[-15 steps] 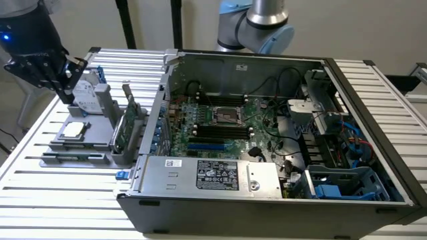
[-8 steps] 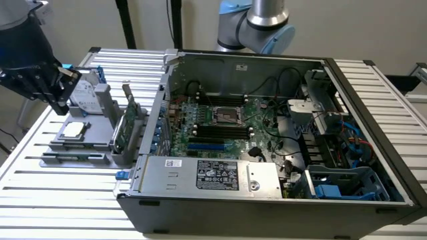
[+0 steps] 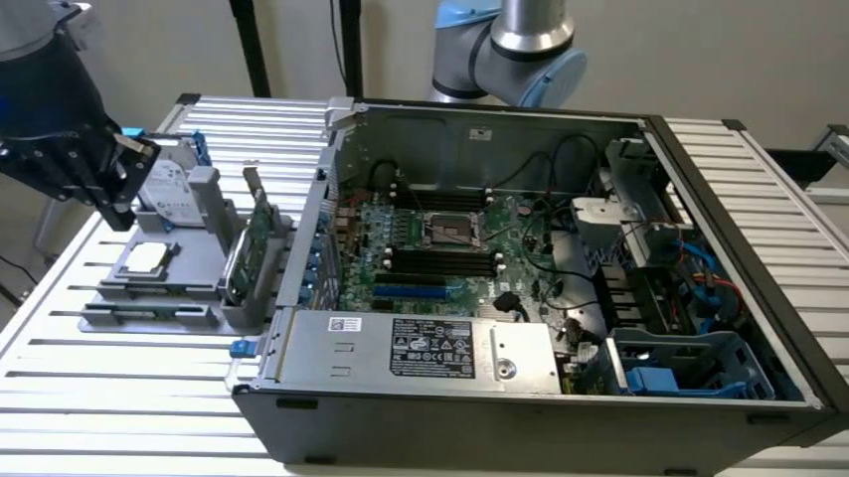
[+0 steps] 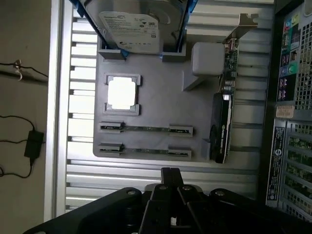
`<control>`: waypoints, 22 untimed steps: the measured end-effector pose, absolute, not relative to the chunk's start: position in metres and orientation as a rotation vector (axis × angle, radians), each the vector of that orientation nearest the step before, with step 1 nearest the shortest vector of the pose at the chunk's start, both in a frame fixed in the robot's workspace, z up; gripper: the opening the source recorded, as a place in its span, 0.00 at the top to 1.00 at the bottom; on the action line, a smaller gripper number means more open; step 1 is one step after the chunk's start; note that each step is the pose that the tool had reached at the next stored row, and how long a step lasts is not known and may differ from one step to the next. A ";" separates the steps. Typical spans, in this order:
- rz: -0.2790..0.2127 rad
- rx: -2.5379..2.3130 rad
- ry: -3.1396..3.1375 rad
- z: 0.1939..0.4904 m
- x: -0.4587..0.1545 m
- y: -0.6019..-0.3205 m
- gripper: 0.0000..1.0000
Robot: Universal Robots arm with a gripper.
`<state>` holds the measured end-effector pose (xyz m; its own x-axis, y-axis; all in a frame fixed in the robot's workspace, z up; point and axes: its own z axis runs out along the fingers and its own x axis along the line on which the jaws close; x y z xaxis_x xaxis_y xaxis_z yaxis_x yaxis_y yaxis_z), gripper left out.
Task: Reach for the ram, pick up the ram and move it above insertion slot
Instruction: 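Reach for the ram, then pick up the ram and move it above insertion slot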
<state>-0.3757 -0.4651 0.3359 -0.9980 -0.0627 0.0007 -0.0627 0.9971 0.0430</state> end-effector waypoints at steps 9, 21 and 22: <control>-0.067 0.355 -3.115 0.336 -0.376 -0.465 0.89; -0.065 0.691 -3.054 0.336 -0.376 -0.465 0.89; -0.065 0.718 -3.047 0.336 -0.376 -0.465 0.89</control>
<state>-0.3757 -0.4650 0.3360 -0.8949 -0.4464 0.0007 -0.4459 0.8940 0.0430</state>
